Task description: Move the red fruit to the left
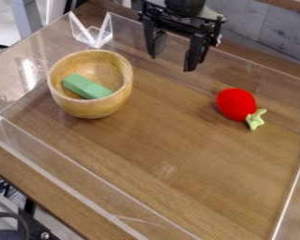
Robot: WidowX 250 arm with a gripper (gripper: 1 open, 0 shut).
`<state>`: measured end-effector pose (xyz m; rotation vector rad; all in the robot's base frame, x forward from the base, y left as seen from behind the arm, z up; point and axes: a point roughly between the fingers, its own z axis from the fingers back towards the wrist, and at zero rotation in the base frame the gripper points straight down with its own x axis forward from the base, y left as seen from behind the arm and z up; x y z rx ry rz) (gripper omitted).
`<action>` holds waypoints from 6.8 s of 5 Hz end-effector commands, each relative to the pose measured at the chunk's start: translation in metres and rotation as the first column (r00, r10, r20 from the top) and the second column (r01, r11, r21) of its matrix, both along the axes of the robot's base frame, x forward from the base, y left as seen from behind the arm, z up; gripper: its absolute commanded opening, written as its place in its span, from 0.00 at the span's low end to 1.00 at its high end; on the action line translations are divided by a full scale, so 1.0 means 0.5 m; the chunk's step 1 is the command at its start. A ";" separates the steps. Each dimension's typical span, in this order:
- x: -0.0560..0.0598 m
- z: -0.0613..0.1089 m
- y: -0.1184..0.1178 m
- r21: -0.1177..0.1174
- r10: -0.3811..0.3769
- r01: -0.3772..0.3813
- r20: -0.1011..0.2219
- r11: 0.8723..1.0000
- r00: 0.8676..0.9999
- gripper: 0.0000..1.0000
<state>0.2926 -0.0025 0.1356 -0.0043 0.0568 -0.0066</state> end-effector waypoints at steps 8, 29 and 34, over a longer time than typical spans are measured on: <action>0.119 -0.137 -0.160 -0.159 0.867 -0.855 0.012 0.494 0.498 1.00; 0.062 -0.002 0.178 -0.325 0.758 -0.730 -0.058 0.601 0.650 1.00; 0.115 -0.065 0.049 -0.257 0.745 -0.731 -0.056 0.632 0.664 1.00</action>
